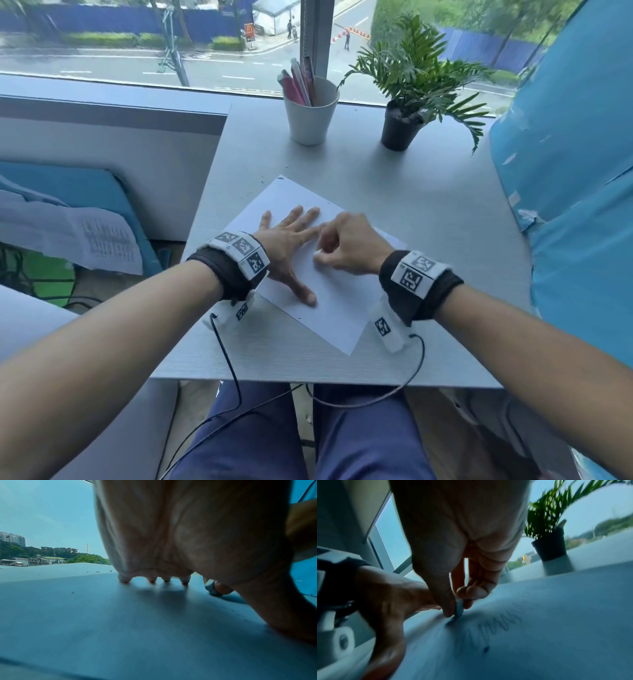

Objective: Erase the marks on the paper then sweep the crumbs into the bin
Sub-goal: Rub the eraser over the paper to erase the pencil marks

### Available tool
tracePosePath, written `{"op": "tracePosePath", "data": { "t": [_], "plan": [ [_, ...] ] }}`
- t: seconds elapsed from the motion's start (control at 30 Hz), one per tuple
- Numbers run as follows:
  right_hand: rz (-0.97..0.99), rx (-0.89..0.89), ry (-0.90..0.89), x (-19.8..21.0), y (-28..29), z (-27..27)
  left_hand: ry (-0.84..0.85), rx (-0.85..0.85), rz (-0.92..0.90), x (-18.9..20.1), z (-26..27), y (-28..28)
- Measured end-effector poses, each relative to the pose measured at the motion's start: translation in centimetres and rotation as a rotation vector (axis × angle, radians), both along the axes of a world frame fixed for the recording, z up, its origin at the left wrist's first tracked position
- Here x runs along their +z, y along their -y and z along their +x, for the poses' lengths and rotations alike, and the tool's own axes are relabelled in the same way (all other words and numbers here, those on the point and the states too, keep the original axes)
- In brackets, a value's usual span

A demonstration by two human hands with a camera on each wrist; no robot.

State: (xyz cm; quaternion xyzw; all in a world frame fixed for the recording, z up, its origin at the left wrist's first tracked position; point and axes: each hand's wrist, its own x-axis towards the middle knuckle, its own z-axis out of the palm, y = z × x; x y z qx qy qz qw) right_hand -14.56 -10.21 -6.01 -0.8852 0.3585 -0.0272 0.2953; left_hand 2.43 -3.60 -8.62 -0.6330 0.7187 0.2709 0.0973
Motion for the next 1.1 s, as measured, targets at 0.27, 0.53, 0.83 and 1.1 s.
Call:
{"op": "tracePosePath", "data": {
  "t": [0.27, 0.53, 0.83, 1.1],
  "plan": [
    [-0.004, -0.028, 0.031, -0.2, -0.3, 0.4, -0.010, -0.005, 0.003, 0.0, -0.1, 0.0],
    [-0.004, -0.054, 0.017, -0.1, -0.4, 0.6, -0.011, -0.002, 0.007, -0.1, 0.0, 0.0],
    [0.023, 0.018, 0.006, -0.4, -2.0, 1.0, 0.014, -0.016, 0.008, 0.0, -0.1, 0.1],
    [0.006, -0.014, 0.020, -0.3, -2.3, 1.3, 0.034, -0.016, 0.025, 0.3, -0.4, 0.1]
  ]
}}
